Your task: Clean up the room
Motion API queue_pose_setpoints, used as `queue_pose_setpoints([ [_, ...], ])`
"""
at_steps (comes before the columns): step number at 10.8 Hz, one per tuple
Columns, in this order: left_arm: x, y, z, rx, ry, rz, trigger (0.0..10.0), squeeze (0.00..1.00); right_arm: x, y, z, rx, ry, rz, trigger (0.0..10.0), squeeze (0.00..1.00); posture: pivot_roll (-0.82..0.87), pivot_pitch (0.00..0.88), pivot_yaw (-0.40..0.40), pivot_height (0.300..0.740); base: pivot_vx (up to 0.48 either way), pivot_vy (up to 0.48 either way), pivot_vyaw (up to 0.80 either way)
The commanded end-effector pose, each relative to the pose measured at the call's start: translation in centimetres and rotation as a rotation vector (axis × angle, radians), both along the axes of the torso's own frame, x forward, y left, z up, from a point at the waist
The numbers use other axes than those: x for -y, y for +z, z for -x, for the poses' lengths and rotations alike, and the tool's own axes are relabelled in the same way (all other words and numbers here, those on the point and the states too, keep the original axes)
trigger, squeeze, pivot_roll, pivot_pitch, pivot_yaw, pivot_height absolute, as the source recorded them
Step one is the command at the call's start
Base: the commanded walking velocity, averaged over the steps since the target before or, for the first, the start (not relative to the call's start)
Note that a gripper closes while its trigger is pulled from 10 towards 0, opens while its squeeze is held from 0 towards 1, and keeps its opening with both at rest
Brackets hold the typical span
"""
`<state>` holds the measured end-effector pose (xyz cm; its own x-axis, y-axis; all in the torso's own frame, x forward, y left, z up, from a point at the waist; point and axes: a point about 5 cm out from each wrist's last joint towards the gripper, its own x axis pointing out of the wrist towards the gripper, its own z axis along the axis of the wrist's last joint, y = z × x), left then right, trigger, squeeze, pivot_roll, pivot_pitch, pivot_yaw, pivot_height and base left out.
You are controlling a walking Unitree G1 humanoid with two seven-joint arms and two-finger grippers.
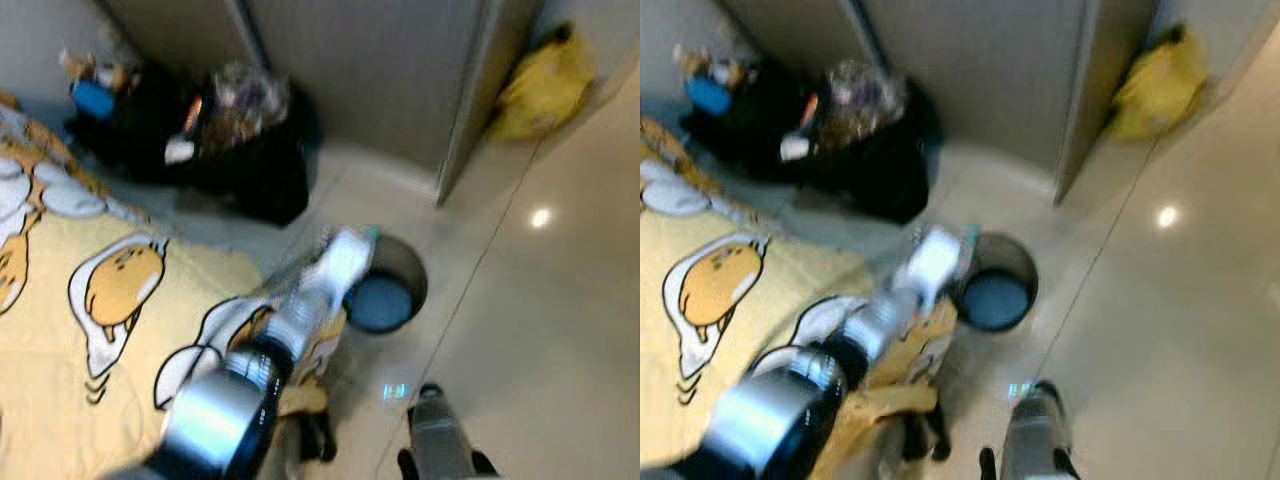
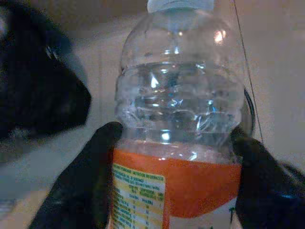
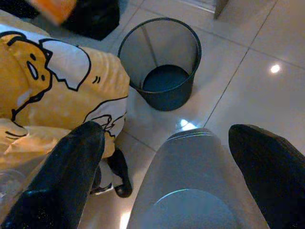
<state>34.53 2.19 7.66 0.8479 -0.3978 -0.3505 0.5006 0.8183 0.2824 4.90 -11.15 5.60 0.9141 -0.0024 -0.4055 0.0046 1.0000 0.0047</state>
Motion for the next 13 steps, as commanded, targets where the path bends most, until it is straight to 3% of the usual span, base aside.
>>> queue_pose_setpoints([
  [1,6.5,1.3,2.2,-0.015,-0.123,0.112,10.0,1.0,-0.8,0.0,0.7,-0.033,0.003,-0.021,10.0,0.0,-0.49,0.415,0.255,0.74,0.0,0.0,0.0],
  [2,7.8,2.4,2.2,0.0,-0.172,0.128,10.0,1.0,-1.1,0.0,0.8,-0.041,0.002,-0.021,10.0,0.0,-0.49,0.417,0.263,0.74,0.0,0.0,0.0],
  [3,8.3,1.9,2.7,-0.028,-0.2,0.094,10.0,1.0,-1.3,-0.1,0.9,-0.046,0.004,-0.027,10.0,0.0,-0.49,0.416,0.264,0.74,0.0,0.0,0.0],
  [4,8.3,0.3,3.8,-0.122,-0.214,0.109,10.0,1.0,-1.6,-0.2,0.6,-0.05,0.012,-0.033,10.0,0.0,-0.47,0.41,0.265,0.74,0.0,0.0,0.0],
  [5,8.3,0.0,4.0,-0.145,-0.215,0.127,10.0,1.0,-1.6,-0.2,0.6,-0.05,0.013,-0.033,10.0,0.0,-0.47,0.41,0.265,0.74,0.0,0.0,0.0],
  [6,8.5,-0.8,4.9,-0.195,-0.26,0.19,10.0,0.0,-1.2,-0.3,-0.2,-0.033,0.024,-0.024,10.0,0.0,-0.44,0.391,0.265,0.74,0.0,0.0,0.0],
  [7,8.4,-0.7,4.9,-0.202,-0.279,0.237,10.0,0.0,-0.8,-0.3,-0.9,-0.007,0.023,-0.014,10.0,0.0,-0.43,0.378,0.262,0.74,0.0,0.0,0.0],
  [8,6.7,-0.7,4.0,-0.172,-0.264,0.273,10.0,0.0,-0.3,0.1,-2.4,0.043,0.008,-0.013,10.0,0.0,-0.41,0.345,0.262,0.74,0.0,0.0,0.0],
  [9,2.5,-1.8,3.0,-0.168,-0.234,0.302,10.0,0.0,0.9,0.1,-4.5,0.102,0.009,0.008,10.0,0.0,-0.35,0.253,0.258,0.74,0.0,0.0,0.0],
  [10,-2.3,-2.8,2.5,-0.147,-0.195,0.266,10.0,0.0,2.9,0.1,-7.5,0.171,-0.012,0.021,10.0,0.0,-0.26,0.134,0.231,0.74,0.0,0.0,0.0],
  [11,-5.6,-2.6,1.8,-0.101,-0.126,0.258,10.0,0.0,4.3,0.2,-9.7,0.213,-0.029,0.013,10.0,0.0,-0.21,0.074,0.202,0.74,0.0,0.0,0.0],
  [12,-6.9,-2.4,1.5,-0.077,-0.084,0.266,10.0,0.0,5.0,0.0,-11.0,0.223,-0.034,0.008,10.0,0.0,-0.2,0.058,0.194,0.74,0.0,0.0,0.0],
  [13,-8.4,-2.0,1.9,-0.051,-0.078,0.337,10.0,0.0,6.3,-0.1,-13.6,0.235,-0.05,-0.025,10.0,0.0,-0.07,0.0,0.111,0.74,0.0,0.0,0.0],
])
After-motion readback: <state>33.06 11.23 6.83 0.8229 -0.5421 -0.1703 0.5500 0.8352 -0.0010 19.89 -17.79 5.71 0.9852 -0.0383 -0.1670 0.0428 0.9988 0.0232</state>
